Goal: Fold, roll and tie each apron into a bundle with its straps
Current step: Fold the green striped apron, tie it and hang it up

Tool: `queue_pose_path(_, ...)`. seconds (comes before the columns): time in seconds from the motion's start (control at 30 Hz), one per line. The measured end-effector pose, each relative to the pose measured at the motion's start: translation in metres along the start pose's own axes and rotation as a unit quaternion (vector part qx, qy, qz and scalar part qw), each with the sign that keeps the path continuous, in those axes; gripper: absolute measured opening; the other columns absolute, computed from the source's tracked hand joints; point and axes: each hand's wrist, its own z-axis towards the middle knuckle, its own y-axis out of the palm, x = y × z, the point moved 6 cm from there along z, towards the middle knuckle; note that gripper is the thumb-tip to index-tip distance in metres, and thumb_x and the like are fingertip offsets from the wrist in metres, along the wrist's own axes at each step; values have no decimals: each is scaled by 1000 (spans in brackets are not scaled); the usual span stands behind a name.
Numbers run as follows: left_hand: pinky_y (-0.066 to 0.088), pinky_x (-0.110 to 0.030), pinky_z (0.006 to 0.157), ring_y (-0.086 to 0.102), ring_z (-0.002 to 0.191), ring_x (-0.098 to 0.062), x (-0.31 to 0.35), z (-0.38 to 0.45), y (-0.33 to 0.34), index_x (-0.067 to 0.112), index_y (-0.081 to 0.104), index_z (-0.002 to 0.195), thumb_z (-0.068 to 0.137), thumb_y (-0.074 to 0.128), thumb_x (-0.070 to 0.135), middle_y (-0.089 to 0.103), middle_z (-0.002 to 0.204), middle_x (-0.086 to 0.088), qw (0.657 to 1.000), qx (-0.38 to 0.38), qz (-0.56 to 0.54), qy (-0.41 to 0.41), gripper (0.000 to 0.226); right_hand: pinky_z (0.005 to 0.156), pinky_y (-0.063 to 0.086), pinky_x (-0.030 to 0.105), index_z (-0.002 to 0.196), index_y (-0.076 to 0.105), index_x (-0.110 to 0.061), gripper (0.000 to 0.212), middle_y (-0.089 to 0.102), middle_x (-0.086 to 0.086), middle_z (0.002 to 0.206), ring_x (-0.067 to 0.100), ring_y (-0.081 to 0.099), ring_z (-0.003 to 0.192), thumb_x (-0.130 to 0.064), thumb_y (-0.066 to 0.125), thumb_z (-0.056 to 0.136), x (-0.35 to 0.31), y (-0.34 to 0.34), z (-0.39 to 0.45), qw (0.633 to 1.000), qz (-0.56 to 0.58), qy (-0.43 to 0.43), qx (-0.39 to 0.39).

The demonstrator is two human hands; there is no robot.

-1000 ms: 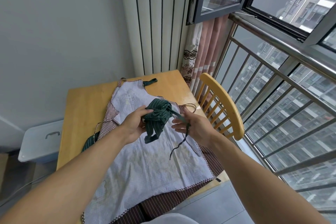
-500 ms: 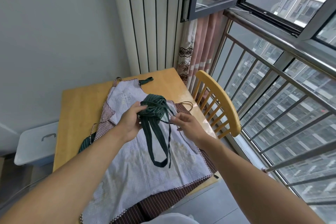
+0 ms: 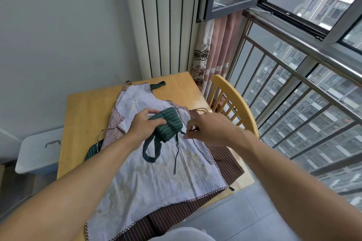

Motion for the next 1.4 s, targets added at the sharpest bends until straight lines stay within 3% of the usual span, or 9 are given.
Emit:
queue_pose_path(0.3, 56, -46, 96, 68, 111, -40, 33, -36, 41, -1, 52, 129, 85, 71, -12, 70, 116, -24, 942, -334, -40, 14, 50, 56, 37, 24, 86, 72, -20, 28, 67, 7, 75, 8, 50, 61, -46, 82, 80, -3, -48, 40, 970, 239, -32, -20)
queue_pose_path(0.57, 59, -39, 95, 65, 117, -33, 42, -34, 29, 16, 54, 144, 89, 63, 4, 66, 130, -17, 923, -296, -245, -4, 56, 79, 55, 61, 91, 69, 5, 16, 65, 36, 95, 56, 58, 86, -6, 60, 98, 34, 34, 38, 841, 533, 91, 16)
queue_pose_path(0.7, 60, -34, 88, 66, 107, -27, 34, -20, 23, 4, 63, 134, 98, 60, 11, 70, 120, -15, 948, -197, -248, -34, 37, 76, 52, 41, 80, 80, -19, 41, 75, 6, 79, 27, 58, 76, 0, 52, 102, 28, 52, 26, 815, 561, 143, 37)
queue_pose_path(0.8, 55, -38, 94, 63, 108, -29, 26, -11, 16, 4, 68, 127, 98, 61, 10, 70, 118, -17, 959, -121, -251, -50, 30, 99, 47, 39, 107, 75, -24, 26, 75, -5, 106, 18, 64, 103, -21, 48, 107, 27, 60, 17, 754, 633, 170, 37)
queue_pose_path(0.9, 55, -42, 98, 65, 105, -31, 22, -9, 13, 3, 71, 116, 98, 63, 8, 74, 106, -14, 960, -72, -262, -63, 20, 111, 36, 41, 122, 71, -22, 58, 72, -2, 124, 18, 62, 122, -64, 37, 99, 29, 66, 11, 750, 640, 164, 24)
queue_pose_path(1.03, 55, -41, 98, 63, 105, -30, 23, -10, 14, 2, 70, 116, 99, 61, 9, 72, 104, -13, 957, -76, -274, -62, 20, 117, 36, 46, 110, 70, -8, 41, 72, 10, 97, 24, 69, 105, -44, 54, 98, 23, 68, 2, 768, 633, 96, -19)
queue_pose_path(1.17, 59, -33, 91, 65, 109, -26, 30, -19, 17, 4, 65, 132, 94, 66, 17, 67, 124, -17, 935, -233, -261, -57, 40, 98, 48, 49, 98, 74, -11, 24, 42, 3, 70, 21, 55, 72, -32, 62, 97, 23, 71, -9, 695, 705, 70, -125)
queue_pose_path(1.3, 58, -36, 90, 70, 110, -31, 42, -47, 33, 1, 70, 123, 82, 79, 10, 71, 119, -19, 893, -421, -152, -49, 43, 75, 46, 33, 94, 67, -7, 29, 45, 13, 85, 23, 47, 77, -34, 76, 88, 15, 76, -8, 780, 568, 40, -260)
queue_pose_path(1.4, 57, -35, 91, 69, 112, -32, 44, -60, 43, -1, 68, 125, 89, 65, -6, 71, 121, -20, 881, -472, -19, -35, 36, 101, 51, 52, 123, 53, 9, 45, 51, 37, 123, 52, 52, 107, -25, 67, 96, 8, 75, -3, 824, 441, 44, -352)
